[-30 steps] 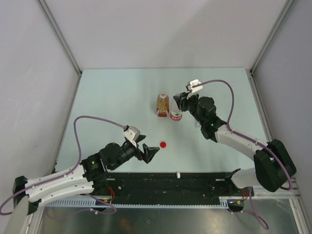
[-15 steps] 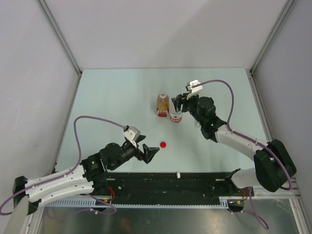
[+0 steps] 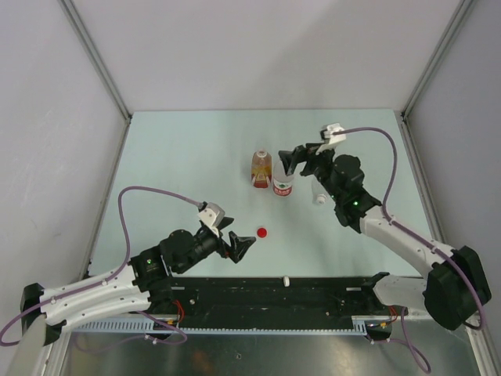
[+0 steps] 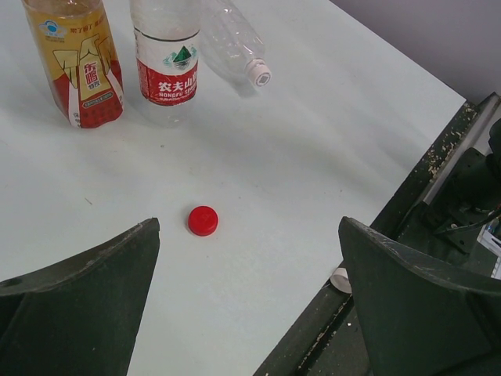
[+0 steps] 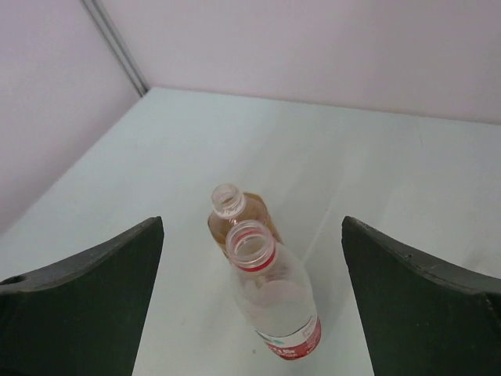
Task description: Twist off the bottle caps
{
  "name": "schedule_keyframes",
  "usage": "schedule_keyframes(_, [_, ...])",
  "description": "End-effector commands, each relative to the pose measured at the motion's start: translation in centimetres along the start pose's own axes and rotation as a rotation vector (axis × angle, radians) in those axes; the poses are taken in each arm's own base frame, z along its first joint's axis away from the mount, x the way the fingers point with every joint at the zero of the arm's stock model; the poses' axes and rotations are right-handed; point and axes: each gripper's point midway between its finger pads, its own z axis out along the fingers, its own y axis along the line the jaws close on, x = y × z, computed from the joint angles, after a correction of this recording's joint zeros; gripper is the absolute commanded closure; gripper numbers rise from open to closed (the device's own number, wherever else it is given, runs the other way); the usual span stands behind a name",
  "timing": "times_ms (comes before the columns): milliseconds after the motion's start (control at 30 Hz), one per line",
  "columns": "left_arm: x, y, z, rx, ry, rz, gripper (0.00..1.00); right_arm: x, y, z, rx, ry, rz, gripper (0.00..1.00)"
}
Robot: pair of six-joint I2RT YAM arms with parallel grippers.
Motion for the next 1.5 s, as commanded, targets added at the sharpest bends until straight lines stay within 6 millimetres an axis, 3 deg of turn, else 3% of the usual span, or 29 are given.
schedule_keyframes(0, [-1.4,0.2,0.0,-0.026,-0.034,-0.017,0.01,-3.4,-1.0,-1.4,-0.004,-0.052,0.186,0.01])
schedule_keyframes(167, [-1.5,0.0,0.1,-0.022,-0.025,-0.025,0.01,-3.4,-2.9,-2.6,0.011,-0.007,0.312,0.01])
schedule_keyframes(367, [-1.3,-0.3,0.4,-0.016,-0.001,-0.027,0.01,-1.4,-5.1,-3.5,0.09,0.076,0.295,0.01])
schedule_keyframes(567, [-0.7,-0.6,0.8,-0.007,0.028,-0.029,0.0,2.5,-8.2,-4.8,0.239,0.211,0.262,0.01])
schedule_keyframes(767, [-0.9,-1.3,0.9,0.028,0.038,-0.029,0.01,7.6,-11.6,-7.3,0.416,0.354,0.261,0.01])
schedule_keyframes(1000, [-0.3,-1.6,1.1,0.043,0.065,-0.026,0.01,11.6,-14.9,-9.6,0.589,0.428,0.342,0.04])
schedule_keyframes(1467, [0.7,-1.8,1.3,0.052,0.097,-0.025,0.01,18.2,-13.8,-7.9,0.485,0.618,0.492,0.16])
